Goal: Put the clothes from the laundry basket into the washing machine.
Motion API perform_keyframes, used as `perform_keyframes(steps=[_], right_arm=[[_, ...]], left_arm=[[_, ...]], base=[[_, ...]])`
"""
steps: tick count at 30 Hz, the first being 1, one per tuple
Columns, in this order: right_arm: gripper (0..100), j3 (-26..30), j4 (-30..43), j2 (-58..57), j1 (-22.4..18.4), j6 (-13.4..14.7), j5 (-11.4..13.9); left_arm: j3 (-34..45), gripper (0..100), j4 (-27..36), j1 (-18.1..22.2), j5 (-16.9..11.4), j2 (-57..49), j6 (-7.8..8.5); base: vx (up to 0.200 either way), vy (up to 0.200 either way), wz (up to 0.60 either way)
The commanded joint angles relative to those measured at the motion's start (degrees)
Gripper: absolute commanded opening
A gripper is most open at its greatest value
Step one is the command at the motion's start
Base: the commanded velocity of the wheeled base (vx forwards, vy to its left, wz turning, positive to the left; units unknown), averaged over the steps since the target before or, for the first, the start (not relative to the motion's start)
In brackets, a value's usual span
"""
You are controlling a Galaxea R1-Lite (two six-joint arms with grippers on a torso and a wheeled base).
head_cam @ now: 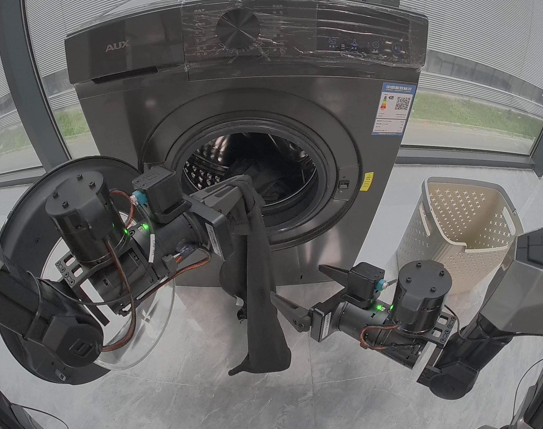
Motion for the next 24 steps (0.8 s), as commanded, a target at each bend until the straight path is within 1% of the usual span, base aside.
perform_keyframes(steps=[1, 4, 7, 11, 12, 15, 17, 19, 23, 24], right_arm=[[100, -1.26, -0.45, 2.71, 0.06, 0.0, -0.02], [100, -4.86, -0.54, 4.12, -0.03, 0.0, -0.02], [100, -7.59, -0.54, 4.56, 0.06, -0.35, 0.6], [100, -8.2, -0.54, 4.73, 0.5, -1.15, 2.0], [100, -7.85, -0.71, 4.82, 1.11, -1.15, 2.97], [100, -7.68, -1.42, 4.73, 2.08, -1.15, 3.67], [100, -7.76, -1.5, 4.73, 2.43, -1.15, 3.67], [100, -8.91, -0.98, 5.17, 2.78, -1.23, 2.97], [100, -13.21, -0.1, 7.9, 1.02, -1.41, 0.95], [100, -13.3, -0.1, 7.98, 0.93, -1.32, 0.95]], left_arm=[[0.09, 0, 0.13, -0.53, 0.1, 0.26, -0.02], [0.53, 0, 0.13, -0.88, 0.18, 1.14, -0.02], [0.8, 0, 0.13, -1.23, 0.45, 1.76, 0.15], [0.36, 0, 0.22, -1.32, 0.71, 2.37, 0.33], [0.18, 0, 0.22, -1.32, 1.06, 2.55, 0.42], [0.01, 0, 0.22, -1.32, 1.15, 2.99, 0.33], [-0.08, 0, 0.13, -1.32, 1.15, 3.16, 0.33], [-0.26, 0, 0.13, -1.32, 1.24, 3.16, 0.42], [-0.61, 0, 0.13, -1.58, 2.47, 3.08, 0.51], [-0.61, 0, 0.13, -1.58, 2.47, 3.16, 0.51]], base=[[0.0, 0.0, 0.0], [0.0, 0.0, 0.0], [0.0, 0.0, 0.0], [0.0, 0.0, 0.0], [0.0, 0.0, 0.0], [0.0, 0.0, 0.0], [0.0, 0.0, 0.0], [0.0, 0.0, 0.0], [0.0, 0.0, 0.0], [0.0, 0.0, 0.0]])
